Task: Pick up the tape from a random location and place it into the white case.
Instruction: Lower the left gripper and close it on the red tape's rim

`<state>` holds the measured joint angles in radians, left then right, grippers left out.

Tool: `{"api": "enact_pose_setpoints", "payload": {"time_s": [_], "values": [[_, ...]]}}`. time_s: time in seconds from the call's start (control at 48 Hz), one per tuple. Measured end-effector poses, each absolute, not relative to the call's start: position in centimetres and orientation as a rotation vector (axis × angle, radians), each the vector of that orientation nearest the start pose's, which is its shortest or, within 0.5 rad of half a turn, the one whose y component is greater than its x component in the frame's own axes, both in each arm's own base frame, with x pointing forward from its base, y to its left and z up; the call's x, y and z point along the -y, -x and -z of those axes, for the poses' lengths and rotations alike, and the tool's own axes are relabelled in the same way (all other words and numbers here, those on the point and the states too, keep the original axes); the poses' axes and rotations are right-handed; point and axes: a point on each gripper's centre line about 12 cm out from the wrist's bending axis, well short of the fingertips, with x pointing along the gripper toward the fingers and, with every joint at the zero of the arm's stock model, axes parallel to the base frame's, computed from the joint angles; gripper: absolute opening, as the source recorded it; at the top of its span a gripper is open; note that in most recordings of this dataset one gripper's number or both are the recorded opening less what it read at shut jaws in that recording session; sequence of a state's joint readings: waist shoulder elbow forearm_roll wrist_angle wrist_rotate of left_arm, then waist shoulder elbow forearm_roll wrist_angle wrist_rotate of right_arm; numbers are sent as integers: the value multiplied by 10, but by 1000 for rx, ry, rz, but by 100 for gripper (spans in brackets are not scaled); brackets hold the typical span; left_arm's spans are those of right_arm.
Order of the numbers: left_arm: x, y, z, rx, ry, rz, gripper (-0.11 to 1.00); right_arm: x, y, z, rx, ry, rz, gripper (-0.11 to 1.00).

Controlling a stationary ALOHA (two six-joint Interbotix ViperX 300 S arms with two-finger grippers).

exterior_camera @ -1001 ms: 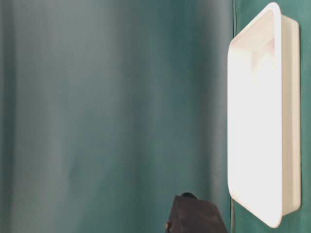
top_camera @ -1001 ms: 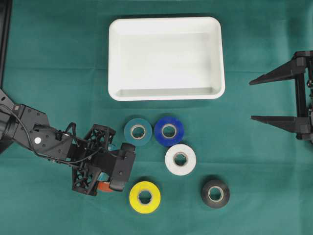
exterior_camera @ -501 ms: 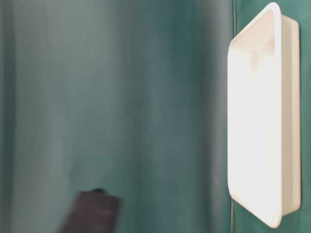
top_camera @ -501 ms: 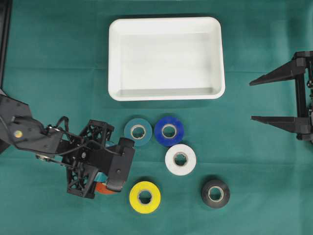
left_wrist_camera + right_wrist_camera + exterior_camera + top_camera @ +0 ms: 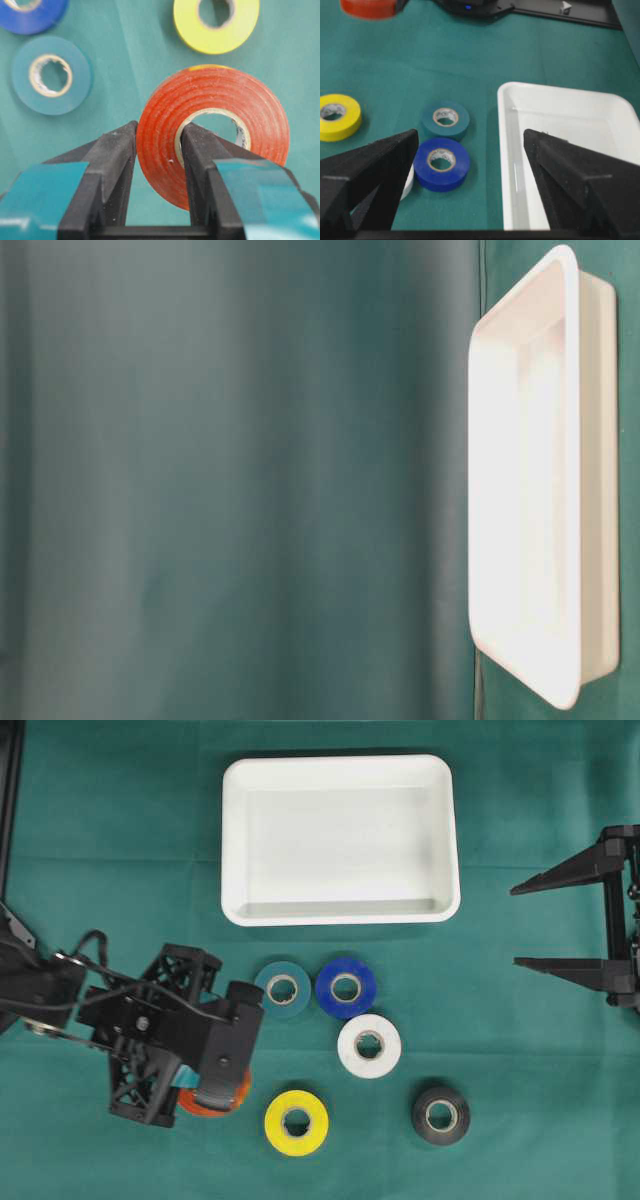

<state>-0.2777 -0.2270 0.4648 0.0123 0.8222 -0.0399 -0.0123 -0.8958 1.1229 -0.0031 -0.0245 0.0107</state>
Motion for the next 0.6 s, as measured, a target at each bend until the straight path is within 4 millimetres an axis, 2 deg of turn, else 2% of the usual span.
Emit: {"api": "enact_pose_setpoints", "payload": {"time_s": [0.125, 0.396, 0.605], "values": [[91, -323, -281, -1034, -122, 228, 22, 3, -211, -270, -204, -9, 13, 90], [89, -320, -316, -1024, -124, 225, 22, 3, -211, -270, -204, -9, 13, 90], [89, -318, -327, -1030, -124, 224, 22, 3, -211, -270, -206, -9, 13, 90]]}}
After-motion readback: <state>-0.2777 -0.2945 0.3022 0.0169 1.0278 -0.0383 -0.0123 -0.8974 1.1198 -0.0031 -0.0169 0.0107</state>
